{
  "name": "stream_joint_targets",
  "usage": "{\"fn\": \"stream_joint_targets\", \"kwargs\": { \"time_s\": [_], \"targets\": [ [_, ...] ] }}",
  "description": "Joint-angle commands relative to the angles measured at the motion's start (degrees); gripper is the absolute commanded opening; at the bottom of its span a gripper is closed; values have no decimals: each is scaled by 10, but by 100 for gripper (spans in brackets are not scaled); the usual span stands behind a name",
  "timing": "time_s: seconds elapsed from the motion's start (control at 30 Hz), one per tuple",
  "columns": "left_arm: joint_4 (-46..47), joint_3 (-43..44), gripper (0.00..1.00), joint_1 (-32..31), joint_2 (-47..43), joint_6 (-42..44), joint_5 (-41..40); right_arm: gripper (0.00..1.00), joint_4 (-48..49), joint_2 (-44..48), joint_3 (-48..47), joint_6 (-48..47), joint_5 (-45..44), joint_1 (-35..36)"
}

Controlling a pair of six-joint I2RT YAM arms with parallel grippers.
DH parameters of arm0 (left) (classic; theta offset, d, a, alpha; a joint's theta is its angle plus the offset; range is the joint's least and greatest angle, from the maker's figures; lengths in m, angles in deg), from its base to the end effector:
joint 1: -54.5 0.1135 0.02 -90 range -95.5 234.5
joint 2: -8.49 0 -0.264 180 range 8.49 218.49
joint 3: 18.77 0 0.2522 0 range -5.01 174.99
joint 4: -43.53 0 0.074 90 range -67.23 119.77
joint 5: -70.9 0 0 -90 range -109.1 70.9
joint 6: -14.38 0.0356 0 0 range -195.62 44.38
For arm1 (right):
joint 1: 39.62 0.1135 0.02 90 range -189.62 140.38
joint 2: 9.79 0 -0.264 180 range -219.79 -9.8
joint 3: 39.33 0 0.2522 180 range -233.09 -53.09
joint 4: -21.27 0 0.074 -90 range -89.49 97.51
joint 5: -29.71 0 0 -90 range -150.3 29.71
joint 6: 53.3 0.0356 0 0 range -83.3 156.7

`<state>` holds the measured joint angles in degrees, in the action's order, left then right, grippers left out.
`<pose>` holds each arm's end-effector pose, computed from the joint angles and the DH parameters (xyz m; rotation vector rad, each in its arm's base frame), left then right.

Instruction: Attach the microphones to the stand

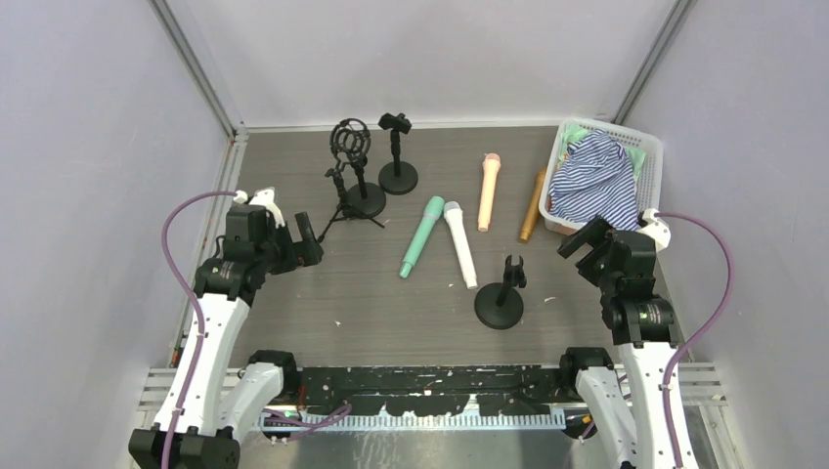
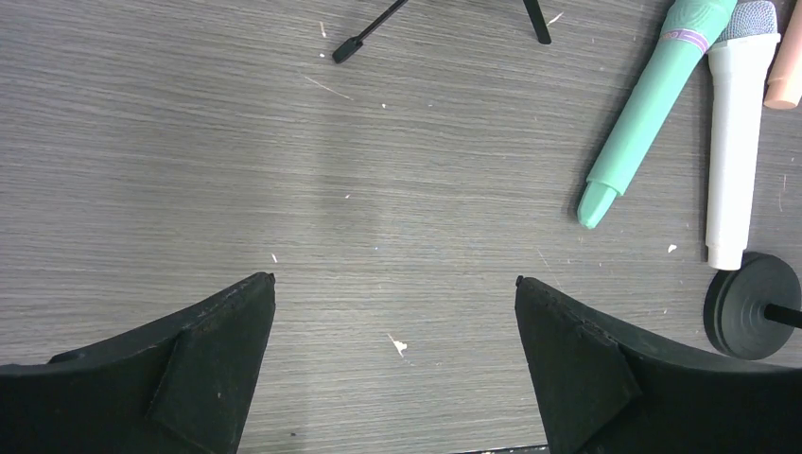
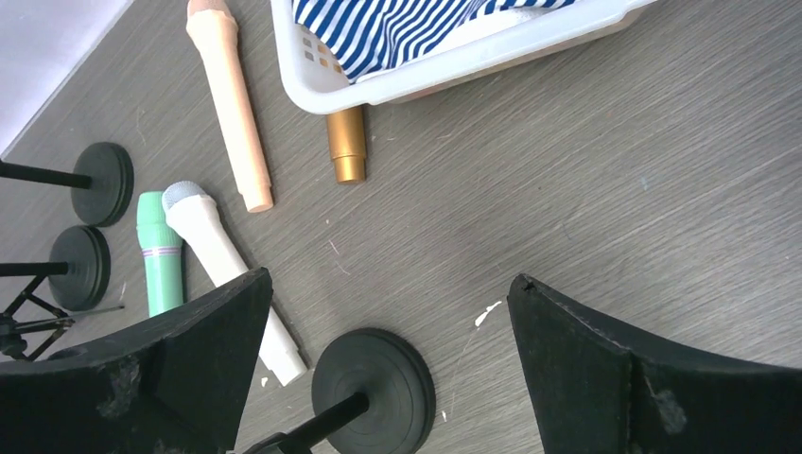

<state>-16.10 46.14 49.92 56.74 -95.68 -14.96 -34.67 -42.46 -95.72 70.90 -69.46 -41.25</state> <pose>0.1652 -0.0158 0.3081 -0.2784 2.3209 -0.2995 0.1208 -0.0091 0.2993 0.7440 1.9954 0.1654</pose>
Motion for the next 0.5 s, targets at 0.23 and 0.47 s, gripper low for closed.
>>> {"fn": "stream_joint_targets", "kwargs": {
  "time_s": [0.23,0.47],
  "targets": [
    [-1,21,100,2,-18,8,-12,100,-29,-29,-60,17,-45,-1],
    [-18,20,100,2,-39,38,-35,100,-44,-134,-135,8,59,-1]
  ]
}}
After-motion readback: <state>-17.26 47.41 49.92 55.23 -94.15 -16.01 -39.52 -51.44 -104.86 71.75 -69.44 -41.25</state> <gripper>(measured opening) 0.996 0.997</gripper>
